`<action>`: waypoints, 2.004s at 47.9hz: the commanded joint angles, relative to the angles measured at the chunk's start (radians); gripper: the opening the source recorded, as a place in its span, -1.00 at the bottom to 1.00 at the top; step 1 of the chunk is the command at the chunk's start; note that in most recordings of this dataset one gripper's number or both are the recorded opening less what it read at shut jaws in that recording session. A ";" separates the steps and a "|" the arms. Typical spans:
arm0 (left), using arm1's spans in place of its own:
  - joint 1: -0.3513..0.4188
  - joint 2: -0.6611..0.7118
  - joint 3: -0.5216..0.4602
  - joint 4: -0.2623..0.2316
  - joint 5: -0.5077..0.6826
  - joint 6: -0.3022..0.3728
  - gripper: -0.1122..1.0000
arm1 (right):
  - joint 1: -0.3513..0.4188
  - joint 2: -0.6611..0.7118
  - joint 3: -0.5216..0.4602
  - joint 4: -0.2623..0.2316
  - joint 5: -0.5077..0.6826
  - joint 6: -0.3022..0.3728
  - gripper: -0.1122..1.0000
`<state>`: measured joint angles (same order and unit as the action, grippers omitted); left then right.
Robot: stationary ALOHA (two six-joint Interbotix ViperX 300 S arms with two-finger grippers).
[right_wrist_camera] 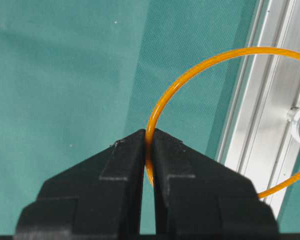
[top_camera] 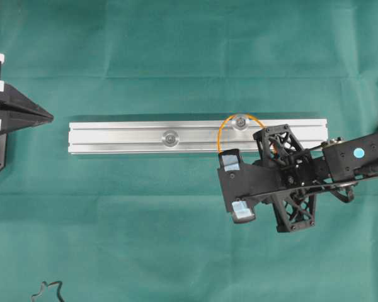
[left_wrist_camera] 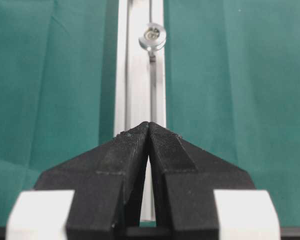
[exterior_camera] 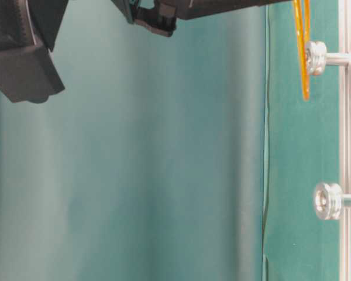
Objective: Hook the rubber onto the shaft.
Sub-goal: 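Loop the band over the right metal peg, moving the right gripper leftward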
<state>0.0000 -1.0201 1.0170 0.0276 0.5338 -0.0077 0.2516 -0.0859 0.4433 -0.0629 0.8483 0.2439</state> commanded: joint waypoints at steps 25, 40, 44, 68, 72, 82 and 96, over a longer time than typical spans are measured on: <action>0.003 0.008 -0.029 0.002 -0.009 -0.002 -0.80 | 0.003 0.072 -0.132 0.000 0.018 0.399 -0.64; 0.003 0.008 -0.029 0.003 -0.009 0.000 -0.80 | 0.005 0.074 -0.135 0.005 0.020 0.663 -0.64; 0.003 0.008 -0.031 0.003 -0.009 0.000 -0.80 | 0.003 0.075 -0.137 0.005 0.017 0.680 -0.64; 0.003 0.008 -0.029 0.003 -0.011 0.000 -0.80 | -0.008 0.156 -0.247 0.006 0.015 0.681 -0.64; 0.003 0.008 -0.031 0.003 -0.011 0.000 -0.80 | -0.018 0.179 -0.273 0.005 0.011 0.683 -0.64; 0.003 0.008 -0.031 0.003 -0.011 0.000 -0.80 | -0.054 0.233 -0.337 0.003 0.008 0.683 -0.64; 0.003 0.008 -0.031 0.003 -0.012 0.000 -0.80 | -0.100 0.275 -0.393 0.000 0.008 0.683 -0.64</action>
<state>0.0015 -1.0201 1.0170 0.0276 0.5308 -0.0077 0.1611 0.1994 0.0890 -0.0598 0.8636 0.9250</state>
